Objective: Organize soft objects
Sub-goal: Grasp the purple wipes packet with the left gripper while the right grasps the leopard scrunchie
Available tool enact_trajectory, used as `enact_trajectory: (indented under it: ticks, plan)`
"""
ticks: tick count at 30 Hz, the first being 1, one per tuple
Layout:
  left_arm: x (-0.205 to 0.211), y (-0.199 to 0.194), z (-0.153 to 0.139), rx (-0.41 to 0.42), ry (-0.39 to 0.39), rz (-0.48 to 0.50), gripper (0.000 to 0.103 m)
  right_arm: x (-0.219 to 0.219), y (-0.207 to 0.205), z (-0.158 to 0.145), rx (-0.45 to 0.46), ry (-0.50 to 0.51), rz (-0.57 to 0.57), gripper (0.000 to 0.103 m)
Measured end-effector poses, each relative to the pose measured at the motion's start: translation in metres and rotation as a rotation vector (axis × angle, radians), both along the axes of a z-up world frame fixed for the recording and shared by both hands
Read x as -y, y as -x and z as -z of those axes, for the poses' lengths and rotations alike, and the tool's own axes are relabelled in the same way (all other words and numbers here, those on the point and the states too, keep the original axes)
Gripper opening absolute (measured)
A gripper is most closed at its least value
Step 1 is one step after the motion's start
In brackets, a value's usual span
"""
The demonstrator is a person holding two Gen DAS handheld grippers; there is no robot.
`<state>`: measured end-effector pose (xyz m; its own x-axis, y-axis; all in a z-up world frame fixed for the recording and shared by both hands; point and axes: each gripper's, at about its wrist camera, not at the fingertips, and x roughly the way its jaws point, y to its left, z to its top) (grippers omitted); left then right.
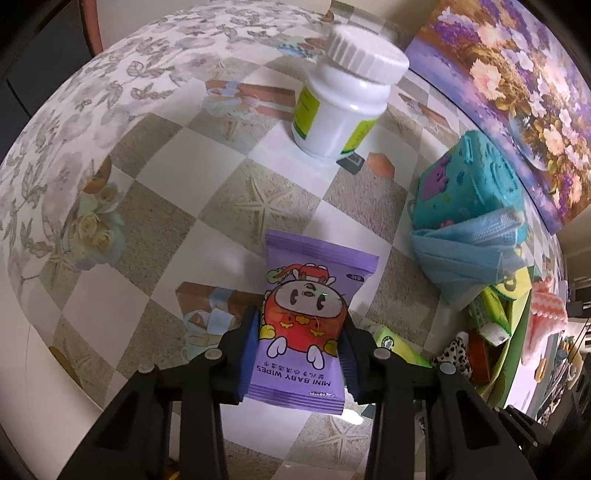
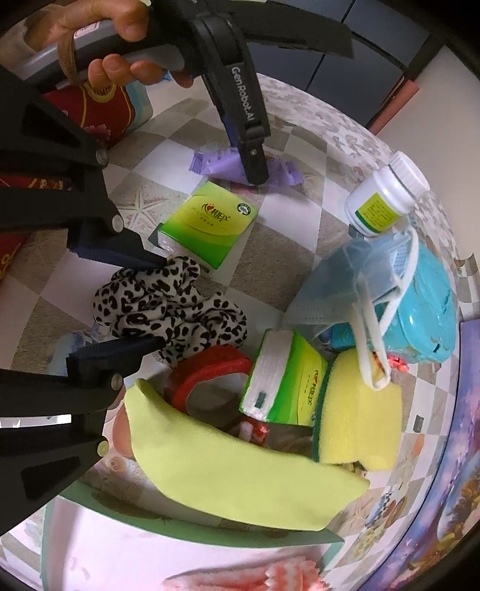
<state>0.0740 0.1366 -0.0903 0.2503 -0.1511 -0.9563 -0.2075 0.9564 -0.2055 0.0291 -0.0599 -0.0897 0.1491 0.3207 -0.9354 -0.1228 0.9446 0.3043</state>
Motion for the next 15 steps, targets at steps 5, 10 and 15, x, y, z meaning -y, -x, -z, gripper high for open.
enact_trajectory:
  ticks: [5,10,15]
  plan:
    - [0.001,0.004,-0.008,0.021,0.032,0.004,0.04,0.005,0.003,-0.013,0.031,-0.018,-0.002,0.037]
    - [0.003,0.01,-0.026,0.066,0.023,0.008,0.04,0.011,0.008,-0.029,0.081,-0.024,0.003,0.038]
    - [0.012,0.014,-0.046,0.113,0.009,0.042,0.04,0.022,0.01,-0.044,0.122,-0.047,0.029,0.037]
